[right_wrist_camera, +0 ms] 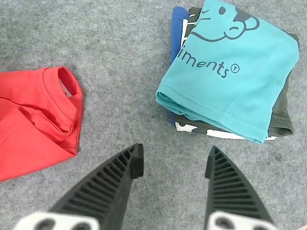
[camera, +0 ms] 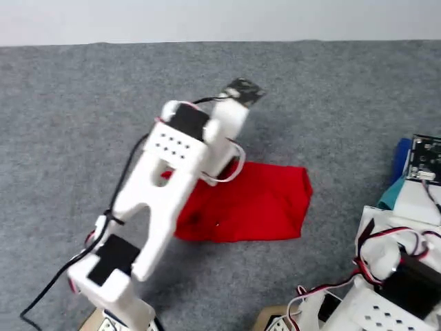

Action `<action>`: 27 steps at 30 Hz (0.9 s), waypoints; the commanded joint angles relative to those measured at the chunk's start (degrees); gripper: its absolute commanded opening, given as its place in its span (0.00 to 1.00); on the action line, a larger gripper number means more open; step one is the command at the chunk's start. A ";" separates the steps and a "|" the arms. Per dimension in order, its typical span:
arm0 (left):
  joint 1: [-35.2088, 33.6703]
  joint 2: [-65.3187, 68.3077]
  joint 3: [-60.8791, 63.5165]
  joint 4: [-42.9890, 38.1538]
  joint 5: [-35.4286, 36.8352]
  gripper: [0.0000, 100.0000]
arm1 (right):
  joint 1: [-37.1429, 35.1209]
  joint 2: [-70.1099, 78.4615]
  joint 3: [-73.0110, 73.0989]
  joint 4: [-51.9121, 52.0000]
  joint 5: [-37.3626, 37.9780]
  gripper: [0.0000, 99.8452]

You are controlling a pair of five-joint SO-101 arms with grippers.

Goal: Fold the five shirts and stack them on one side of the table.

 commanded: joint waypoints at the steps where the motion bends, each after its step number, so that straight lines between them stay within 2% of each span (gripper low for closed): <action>1: 5.01 2.55 -6.81 1.58 1.76 0.00 | 0.48 -0.13 -0.26 0.13 0.53 0.21; 9: 12.57 13.63 -19.21 1.58 1.93 0.00 | 0.57 -0.13 2.02 0.13 0.53 0.21; 24: 18.81 33.67 -38.90 1.49 5.19 0.01 | 0.31 -0.13 2.11 0.13 0.53 0.21; 27: 19.25 37.19 -41.80 1.58 5.36 0.07 | 0.31 -0.13 2.11 0.13 0.53 0.21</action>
